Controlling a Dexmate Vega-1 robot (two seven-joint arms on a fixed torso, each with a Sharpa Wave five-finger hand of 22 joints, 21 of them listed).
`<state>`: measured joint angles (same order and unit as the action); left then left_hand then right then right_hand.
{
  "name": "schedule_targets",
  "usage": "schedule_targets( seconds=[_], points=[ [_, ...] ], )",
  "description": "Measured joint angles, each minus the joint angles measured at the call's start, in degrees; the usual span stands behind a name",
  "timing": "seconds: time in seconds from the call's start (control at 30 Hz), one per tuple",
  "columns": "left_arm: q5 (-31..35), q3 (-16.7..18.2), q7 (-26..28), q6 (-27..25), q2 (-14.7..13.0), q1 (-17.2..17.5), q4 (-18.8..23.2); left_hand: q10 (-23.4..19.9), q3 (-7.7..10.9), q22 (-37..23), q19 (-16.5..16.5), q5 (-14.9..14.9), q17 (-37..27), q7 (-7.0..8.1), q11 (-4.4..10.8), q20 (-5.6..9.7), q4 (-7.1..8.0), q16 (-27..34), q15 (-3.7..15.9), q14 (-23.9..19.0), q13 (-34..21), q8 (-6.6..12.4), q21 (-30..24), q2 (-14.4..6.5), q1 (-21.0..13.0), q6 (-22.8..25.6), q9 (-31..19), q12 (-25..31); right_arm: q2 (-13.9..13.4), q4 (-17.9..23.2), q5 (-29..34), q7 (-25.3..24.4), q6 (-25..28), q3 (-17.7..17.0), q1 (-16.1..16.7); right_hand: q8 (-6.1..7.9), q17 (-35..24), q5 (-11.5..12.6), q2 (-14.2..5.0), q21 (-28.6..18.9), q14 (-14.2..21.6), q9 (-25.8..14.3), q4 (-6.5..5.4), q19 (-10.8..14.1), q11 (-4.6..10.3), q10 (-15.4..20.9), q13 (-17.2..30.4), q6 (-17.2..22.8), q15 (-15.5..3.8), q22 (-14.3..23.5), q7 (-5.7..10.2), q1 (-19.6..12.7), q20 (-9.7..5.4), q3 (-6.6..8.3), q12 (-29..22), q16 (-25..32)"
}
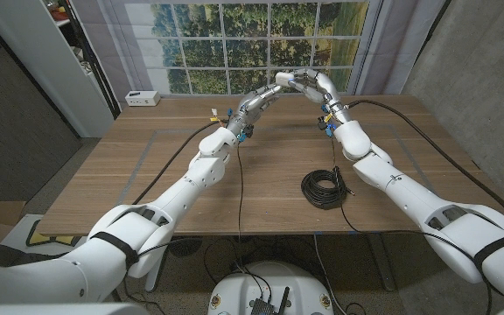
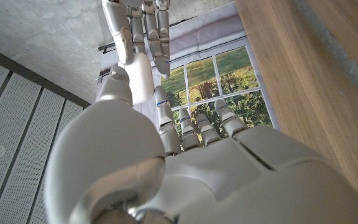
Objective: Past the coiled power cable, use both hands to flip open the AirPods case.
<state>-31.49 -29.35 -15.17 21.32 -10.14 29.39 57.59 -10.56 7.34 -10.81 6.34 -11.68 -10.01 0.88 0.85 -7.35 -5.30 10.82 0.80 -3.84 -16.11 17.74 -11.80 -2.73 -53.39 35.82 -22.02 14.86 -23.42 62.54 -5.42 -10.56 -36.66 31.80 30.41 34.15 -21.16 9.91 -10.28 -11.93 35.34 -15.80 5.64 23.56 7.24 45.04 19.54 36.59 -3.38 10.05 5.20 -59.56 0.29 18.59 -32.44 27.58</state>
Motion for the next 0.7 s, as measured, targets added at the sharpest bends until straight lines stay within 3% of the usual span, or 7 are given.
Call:
schedule_targets(
  seconds=[0.2, 0.33, 0.63, 0.67, 0.7],
  points=[
    [4.0, -2.1, 4.4, -1.8, -3.5, 0.1, 4.1, -0.9, -0.24, 0.0, 0.2, -0.4, 0.0, -0.9, 0.07, -0.24, -0.24, 0.2, -0.08, -1.1, 0.0, 0.0, -0.3, 0.0, 0.0, 0.9, 0.2, 0.4, 0.2, 0.3, -2.3, 1.9, 0.4, -0.6, 0.3, -0.1, -0.3, 0.1, 0.0, 0.0, 0.0, 0.0, 0.11, 0.0, 0.28, -0.3, 0.0, 0.2, 0.0, 0.0, -0.19, 0.0, 0.0, 0.11, 0.0, 0.0],
    [6.0, -2.1, 6.6, -2.6, -3.5, 0.1, 4.1, -1.2, -0.24, 0.0, 0.6, -0.4, 0.0, -0.9, -0.05, -0.55, -0.24, 0.2, -0.08, -1.1, 0.0, 0.0, -0.3, -0.3, 0.3, 0.9, 0.5, 0.4, 0.4, 0.5, -2.6, 2.1, 0.4, -1.0, 0.5, -0.13, -0.5, 0.1, 0.01, 0.0, 0.0, 0.0, 0.11, 0.0, 0.28, -0.3, 0.0, 0.2, 0.0, 0.0, -0.19, 0.0, 0.0, 0.11, -0.1, 0.0],
    [9.1, -2.1, 9.1, -2.9, -3.5, 0.1, 4.1, -1.3, -0.23, 0.0, 0.6, -0.4, 0.0, 0.45, 0.31, -0.55, -0.24, 0.2, 0.23, -1.4, 0.0, -0.89, -0.5, -0.3, 0.3, -0.5, 1.0, 0.4, 0.3, 1.4, -2.6, 2.1, 0.4, -1.3, 1.1, -0.33, -1.0, 0.1, 0.01, 0.0, 0.1, 0.0, 0.11, 0.0, 0.34, -0.3, 0.0, 0.2, 0.14, 0.0, -0.19, 0.0, 0.0, 0.11, -0.1, 0.0],
    [9.3, -4.5, 9.1, -2.8, -6.1, -0.7, 6.3, -1.2, -0.23, 0.0, 0.6, -0.4, 0.0, 0.45, 0.4, -0.54, -0.24, 0.2, 0.23, -1.4, 0.0, -0.89, -0.5, -0.3, 0.3, -0.5, 1.0, 0.4, 0.3, 1.5, -5.6, 5.5, 1.2, -1.3, 1.2, -0.39, -1.1, 0.1, 0.01, 0.0, 0.2, 0.0, 0.11, -0.1, 0.48, -0.5, 0.0, 0.3, 0.2, 0.0, -0.31, 0.0, 0.13, 0.11, -0.1, 0.0],
    [9.5, -4.8, 9.1, -2.6, -6.1, -1.0, 5.9, -1.2, -0.23, 0.0, 0.6, -0.4, 0.0, 0.7, 0.4, -0.55, -0.24, 0.2, 0.23, -1.4, 0.0, -1.13, -0.5, -0.3, 0.3, -0.7, 1.0, 0.4, 0.3, 1.5, -5.6, 5.5, 1.2, -1.3, 1.2, -0.44, -1.1, 0.1, 0.02, 0.0, 0.2, 0.0, 0.11, -0.2, 0.57, -0.6, 0.0, 0.3, 0.2, 0.0, -0.3, 0.0, 0.21, 0.11, -0.1, 0.0]
  ],
)
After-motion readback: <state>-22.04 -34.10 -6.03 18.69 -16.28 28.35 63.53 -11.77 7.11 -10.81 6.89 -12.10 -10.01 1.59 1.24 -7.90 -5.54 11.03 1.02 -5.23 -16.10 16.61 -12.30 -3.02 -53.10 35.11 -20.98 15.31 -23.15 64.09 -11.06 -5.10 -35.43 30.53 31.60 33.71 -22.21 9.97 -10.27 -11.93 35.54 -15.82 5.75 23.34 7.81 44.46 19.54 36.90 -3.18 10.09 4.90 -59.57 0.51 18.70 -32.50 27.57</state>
